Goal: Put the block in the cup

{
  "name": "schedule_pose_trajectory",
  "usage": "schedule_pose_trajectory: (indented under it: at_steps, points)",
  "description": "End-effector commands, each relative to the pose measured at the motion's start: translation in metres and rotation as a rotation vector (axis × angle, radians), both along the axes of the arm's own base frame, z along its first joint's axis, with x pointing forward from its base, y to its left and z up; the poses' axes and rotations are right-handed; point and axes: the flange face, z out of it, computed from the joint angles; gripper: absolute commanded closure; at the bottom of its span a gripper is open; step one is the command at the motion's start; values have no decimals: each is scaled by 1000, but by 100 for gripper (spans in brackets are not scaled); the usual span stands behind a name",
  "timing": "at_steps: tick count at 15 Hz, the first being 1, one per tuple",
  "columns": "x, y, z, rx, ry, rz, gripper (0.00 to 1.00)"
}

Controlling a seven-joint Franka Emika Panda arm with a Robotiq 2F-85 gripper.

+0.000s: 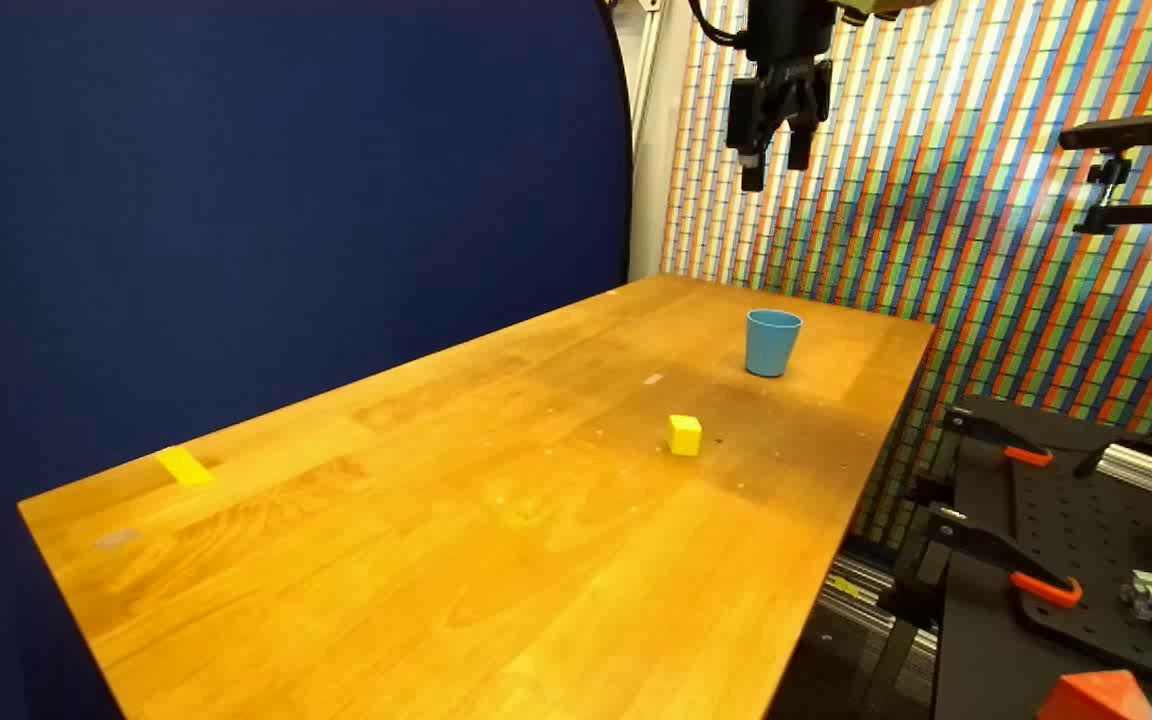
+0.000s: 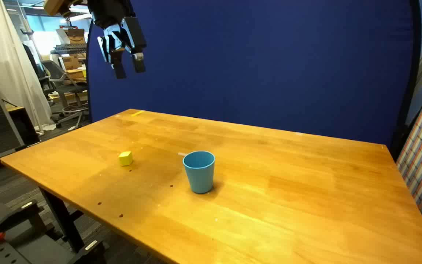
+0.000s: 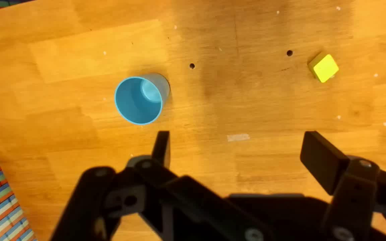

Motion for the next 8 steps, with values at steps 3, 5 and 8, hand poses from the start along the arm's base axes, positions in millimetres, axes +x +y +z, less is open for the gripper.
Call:
schedule_pose_trajectory:
  at_steps: [3,5,8]
  points:
    - [3,0,5,1,-9,1,0]
    - [3,0,6,1,-12,1,0]
    - [25,2,-5,41,-15,15,0]
